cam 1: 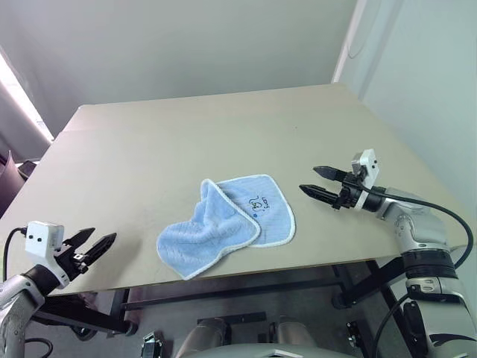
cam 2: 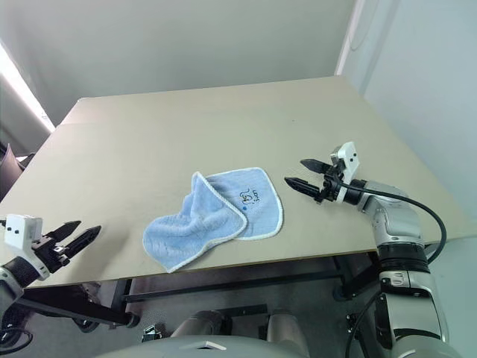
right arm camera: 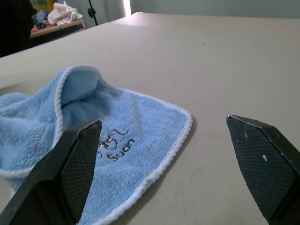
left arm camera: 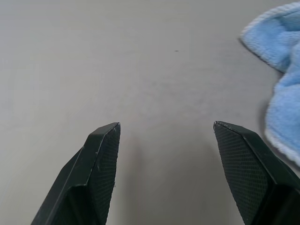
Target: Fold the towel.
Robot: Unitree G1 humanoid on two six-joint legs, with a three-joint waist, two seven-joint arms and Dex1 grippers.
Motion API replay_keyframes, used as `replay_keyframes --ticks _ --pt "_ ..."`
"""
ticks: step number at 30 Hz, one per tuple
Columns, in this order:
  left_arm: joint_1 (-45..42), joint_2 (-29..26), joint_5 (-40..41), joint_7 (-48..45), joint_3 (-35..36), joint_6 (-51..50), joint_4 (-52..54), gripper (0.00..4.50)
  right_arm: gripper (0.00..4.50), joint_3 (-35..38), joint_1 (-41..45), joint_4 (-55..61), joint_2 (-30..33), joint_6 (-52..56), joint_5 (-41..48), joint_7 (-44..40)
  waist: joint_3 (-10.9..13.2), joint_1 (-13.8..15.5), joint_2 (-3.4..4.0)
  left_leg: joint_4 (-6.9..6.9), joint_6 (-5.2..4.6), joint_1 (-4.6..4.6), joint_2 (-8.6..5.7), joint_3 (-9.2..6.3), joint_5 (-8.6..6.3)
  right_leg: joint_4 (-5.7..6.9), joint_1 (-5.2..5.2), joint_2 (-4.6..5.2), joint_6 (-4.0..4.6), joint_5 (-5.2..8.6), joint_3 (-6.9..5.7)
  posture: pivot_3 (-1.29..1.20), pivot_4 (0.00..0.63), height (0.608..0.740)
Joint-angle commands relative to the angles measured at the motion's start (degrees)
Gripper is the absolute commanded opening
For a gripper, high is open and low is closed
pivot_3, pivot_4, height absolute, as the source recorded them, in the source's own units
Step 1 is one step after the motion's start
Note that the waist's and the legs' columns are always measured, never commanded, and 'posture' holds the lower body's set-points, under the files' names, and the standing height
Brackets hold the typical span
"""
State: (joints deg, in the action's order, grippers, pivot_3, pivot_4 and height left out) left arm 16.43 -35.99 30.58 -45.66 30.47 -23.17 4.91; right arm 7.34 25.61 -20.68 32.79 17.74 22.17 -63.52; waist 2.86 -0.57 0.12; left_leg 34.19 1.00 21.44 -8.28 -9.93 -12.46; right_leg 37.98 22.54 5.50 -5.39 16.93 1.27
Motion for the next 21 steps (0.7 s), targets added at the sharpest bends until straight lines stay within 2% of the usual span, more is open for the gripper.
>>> replay_keyframes --ticks 1,8,14,18,21 --pt "-1.76 -0.55 0.35 0.55 -0.04 0.19 0.95 3.36 4.46 0.0 1.86 -0.68 0.39 -1.95 -0.52 0.1 0.0 0.02 -0.03 0.0 0.0 0.0 0.01 0.01 0.0 0.0 0.01 0.0 0.0 0.0 0.0 0.0 0.0 0.74" --pt "-3.74 -1.43 -0.2 -0.71 -1.38 0.22 -0.21 3.36 4.46 -1.56 4.57 -1.88 -2.98 0.03 -1.36 3.68 -0.01 -0.07 -0.05 0.02 -0.02 -0.01 0.05 0.08 0.01 0.0 0.02 0.0 -0.06 -0.06 0.0 0.0 0.0 0.74" --pt "-4.89 -0.18 -1.17 -0.14 -3.57 1.23 -1.14 3.36 4.46 -6.37 11.83 -8.77 -8.66 0.85 -6.16 9.33 -0.01 -0.13 -0.06 0.01 -0.05 -0.03 0.12 0.12 0.04 0.01 0.06 -0.04 0.0 -0.12 0.0 0.0 0.0 0.74" --pt "-4.01 0.94 -1.18 0.6 -4.4 1.13 0.66 3.36 4.46 -8.99 19.71 -21.57 -13.27 0.61 -10.35 13.99 -0.01 -0.19 -0.06 0.01 -0.08 -0.02 0.11 0.12 0.05 0.0 0.07 -0.05 0.01 -0.14 0.01 0.0 0.0 0.74" --pt "-3.7 1.41 -0.68 1.4 -4.37 0.58 2.31 3.36 4.46 -9.15 24.09 -31.67 -15.68 -4.68 -13.21 17.55 -0.03 -0.18 -0.09 0.0 -0.08 -0.03 0.12 0.12 0.06 0.01 0.09 -0.1 0.03 -0.19 0.01 0.0 0.0 0.74"
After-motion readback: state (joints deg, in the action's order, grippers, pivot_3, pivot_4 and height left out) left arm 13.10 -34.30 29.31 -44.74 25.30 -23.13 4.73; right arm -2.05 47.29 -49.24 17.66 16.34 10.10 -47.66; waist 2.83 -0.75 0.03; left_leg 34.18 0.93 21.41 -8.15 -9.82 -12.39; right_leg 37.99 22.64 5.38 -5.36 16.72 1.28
